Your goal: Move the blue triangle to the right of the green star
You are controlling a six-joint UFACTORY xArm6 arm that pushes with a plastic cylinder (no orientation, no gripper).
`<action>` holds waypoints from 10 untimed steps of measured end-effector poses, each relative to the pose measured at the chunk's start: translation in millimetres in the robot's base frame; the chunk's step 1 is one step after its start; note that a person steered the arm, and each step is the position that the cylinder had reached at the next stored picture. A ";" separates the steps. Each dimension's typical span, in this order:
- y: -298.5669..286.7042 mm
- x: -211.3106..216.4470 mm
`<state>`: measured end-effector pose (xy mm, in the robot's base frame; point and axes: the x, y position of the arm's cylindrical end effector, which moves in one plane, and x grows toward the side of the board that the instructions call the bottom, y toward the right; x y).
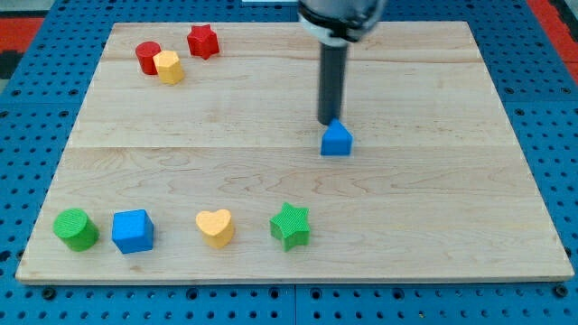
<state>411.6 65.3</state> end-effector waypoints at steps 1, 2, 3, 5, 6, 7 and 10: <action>44.2 34.3; 63.7 49.7; 60.0 17.5; 12.5 45.4; 11.9 30.8; -8.0 22.9; 17.9 44.8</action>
<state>456.4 83.2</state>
